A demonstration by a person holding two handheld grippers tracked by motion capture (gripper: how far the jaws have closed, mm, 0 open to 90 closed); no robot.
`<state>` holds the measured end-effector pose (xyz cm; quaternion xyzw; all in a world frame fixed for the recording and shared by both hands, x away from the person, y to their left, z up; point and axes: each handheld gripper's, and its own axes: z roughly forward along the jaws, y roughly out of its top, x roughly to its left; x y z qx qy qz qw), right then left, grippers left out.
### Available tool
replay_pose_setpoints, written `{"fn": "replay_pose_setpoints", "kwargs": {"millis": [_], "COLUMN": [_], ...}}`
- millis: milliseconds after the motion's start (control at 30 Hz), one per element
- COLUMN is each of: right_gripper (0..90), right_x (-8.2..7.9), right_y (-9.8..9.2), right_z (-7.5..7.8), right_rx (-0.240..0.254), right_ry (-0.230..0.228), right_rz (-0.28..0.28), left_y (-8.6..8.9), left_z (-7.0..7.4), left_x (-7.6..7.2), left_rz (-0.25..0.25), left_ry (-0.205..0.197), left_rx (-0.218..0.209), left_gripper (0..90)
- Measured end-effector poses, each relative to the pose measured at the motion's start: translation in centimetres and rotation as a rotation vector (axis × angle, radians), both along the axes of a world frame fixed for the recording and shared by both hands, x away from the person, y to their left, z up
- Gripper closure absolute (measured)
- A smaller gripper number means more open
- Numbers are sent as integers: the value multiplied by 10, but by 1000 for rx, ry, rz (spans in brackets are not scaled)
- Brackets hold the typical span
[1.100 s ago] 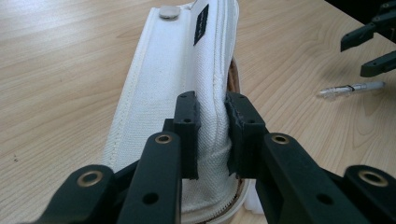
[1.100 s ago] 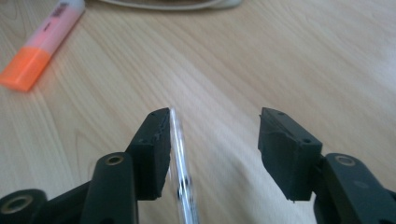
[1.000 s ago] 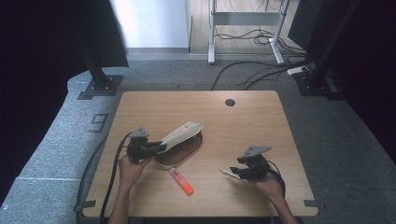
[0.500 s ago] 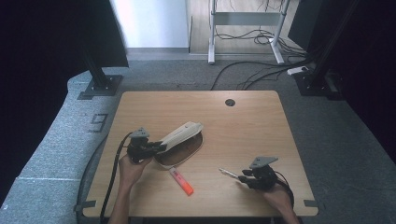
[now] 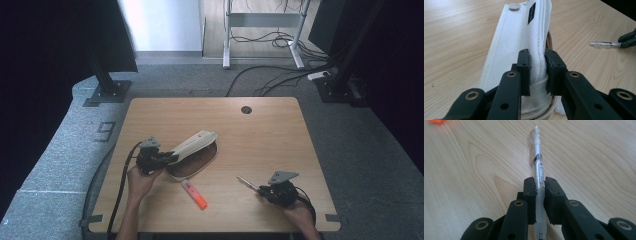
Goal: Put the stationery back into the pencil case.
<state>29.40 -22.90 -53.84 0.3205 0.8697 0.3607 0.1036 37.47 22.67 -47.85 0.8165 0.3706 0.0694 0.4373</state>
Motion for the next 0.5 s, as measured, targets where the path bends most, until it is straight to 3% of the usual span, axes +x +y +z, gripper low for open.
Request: {"fn": "replay_pose_setpoints", "kwargs": {"millis": [167,500], "right_gripper": [785,785], "right_x": [3,15], "right_y": [2,18], "right_z": [6,21], "right_rx": [33,51], "right_ry": [-3,-31], "right_rz": [2,17], "left_y": [-1,-1], "left_z": [0,1], "left_x": [0,0], "left_rz": [0,-2], "left_ry": [-5,-10], "left_rx": [5,8], "left_gripper": [753,760]}}
